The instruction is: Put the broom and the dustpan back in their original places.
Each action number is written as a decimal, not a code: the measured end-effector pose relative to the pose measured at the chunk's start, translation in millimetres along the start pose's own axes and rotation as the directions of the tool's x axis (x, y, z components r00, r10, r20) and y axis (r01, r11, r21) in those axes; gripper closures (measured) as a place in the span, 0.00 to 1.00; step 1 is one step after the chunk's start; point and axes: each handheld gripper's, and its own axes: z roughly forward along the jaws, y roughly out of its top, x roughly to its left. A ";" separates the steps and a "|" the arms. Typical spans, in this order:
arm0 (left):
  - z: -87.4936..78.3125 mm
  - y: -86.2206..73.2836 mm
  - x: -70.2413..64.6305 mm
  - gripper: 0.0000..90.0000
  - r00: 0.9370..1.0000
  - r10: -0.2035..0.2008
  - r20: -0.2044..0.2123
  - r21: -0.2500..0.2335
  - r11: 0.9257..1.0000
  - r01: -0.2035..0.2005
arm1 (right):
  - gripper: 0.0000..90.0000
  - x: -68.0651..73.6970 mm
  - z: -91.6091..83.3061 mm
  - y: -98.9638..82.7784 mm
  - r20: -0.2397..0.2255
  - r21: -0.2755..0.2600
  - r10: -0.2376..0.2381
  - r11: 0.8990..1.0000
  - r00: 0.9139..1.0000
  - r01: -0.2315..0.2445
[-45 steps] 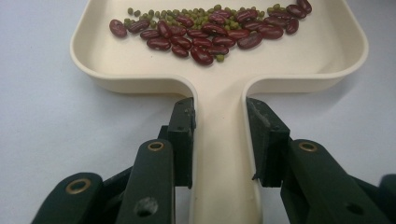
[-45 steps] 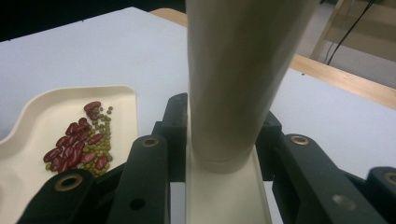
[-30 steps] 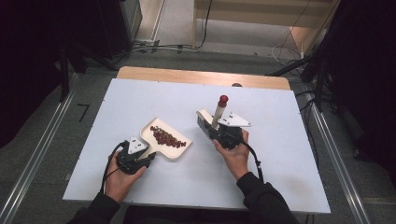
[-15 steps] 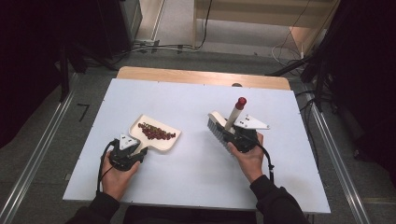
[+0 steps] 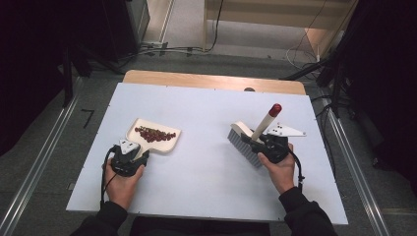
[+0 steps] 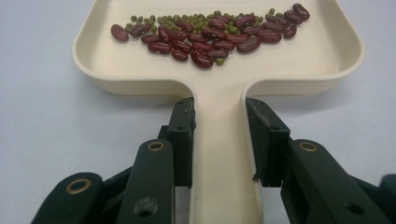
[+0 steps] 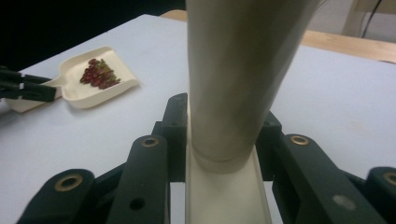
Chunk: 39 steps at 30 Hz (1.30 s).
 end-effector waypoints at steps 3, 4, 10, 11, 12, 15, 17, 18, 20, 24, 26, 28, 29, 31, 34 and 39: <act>0.5 0.2 -0.6 0.74 1.000 -0.014 -0.024 0.000 1.000 0.014 | 0.71 -7.2 -6.6 -2.1 -0.028 0.004 0.017 1.000 0.999 -0.017; 0.9 0.2 -0.3 0.74 0.999 -0.018 -0.027 0.001 1.000 0.018 | 0.71 -9.1 -8.2 -3.1 -0.033 0.007 0.019 1.000 0.999 -0.019; 1.9 0.2 3.7 0.74 0.997 -0.050 -0.062 -0.005 0.999 0.050 | 0.71 -20.0 -16.6 -8.5 -0.054 0.025 0.036 0.999 0.998 -0.035; 2.2 0.3 4.6 0.74 0.996 -0.056 -0.067 -0.004 0.998 0.056 | 0.71 -21.6 -17.9 -9.2 -0.057 0.028 0.036 0.999 0.998 -0.035; 2.8 0.3 5.0 0.74 0.995 -0.064 -0.073 -0.008 0.998 0.064 | 0.71 -23.3 -18.8 -10.0 -0.065 0.031 0.039 0.999 0.997 -0.037; 3.7 0.7 6.8 0.74 0.993 -0.075 -0.087 -0.009 0.997 0.075 | 0.71 -27.2 -21.2 -12.1 -0.079 0.046 0.050 0.998 0.996 -0.046; 4.7 1.0 7.6 0.74 0.992 -0.084 -0.096 -0.011 0.996 0.083 | 0.71 -29.7 -22.4 -13.5 -0.094 0.059 0.055 0.997 0.994 -0.049; 5.3 1.4 7.9 0.74 0.991 -0.087 -0.099 -0.013 0.996 0.086 | 0.71 -31.1 -22.5 -14.2 -0.109 0.065 0.057 0.997 0.992 -0.050; 6.7 2.2 8.0 0.74 0.990 -0.098 -0.103 -0.018 0.995 0.097 | 0.71 -33.5 -23.8 -15.4 -0.121 0.078 0.063 0.995 0.991 -0.054; 8.7 2.8 7.3 0.74 0.988 -0.103 -0.112 -0.026 0.995 0.100 | 0.71 -41.1 -27.0 -17.0 -0.161 0.089 0.091 0.993 0.983 -0.077; 9.1 3.0 7.2 0.74 0.988 -0.102 -0.113 -0.026 0.995 0.100 | 0.71 -45.3 -28.8 -17.9 -0.174 0.092 0.109 0.991 0.979 -0.094; 9.2 3.0 7.1 0.74 0.988 -0.103 -0.112 -0.031 0.994 0.100 | 0.71 -50.1 -29.4 -19.3 -0.183 0.104 0.122 0.989 0.975 -0.105; 9.2 3.0 7.3 0.74 0.988 -0.104 -0.111 -0.030 0.994 0.101 | 0.71 -51.9 -29.6 -20.3 -0.181 0.110 0.127 0.988 0.975 -0.108; 8.6 3.0 8.0 0.73 0.989 -0.107 -0.107 -0.038 0.994 0.104 | 0.71 -54.4 -29.3 -21.7 -0.183 0.126 0.132 0.986 0.974 -0.110; 6.3 4.0 7.7 0.64 0.988 -0.124 -0.093 -0.057 0.991 0.119 | 0.68 -56.5 -27.9 -23.3 -0.154 0.137 0.131 0.985 0.979 -0.110; 0.5 5.3 3.7 0.49 0.988 -0.119 -0.098 -0.080 0.991 0.111 | 0.41 -64.7 -32.1 -20.7 0.054 0.085 0.142 0.986 0.988 -0.147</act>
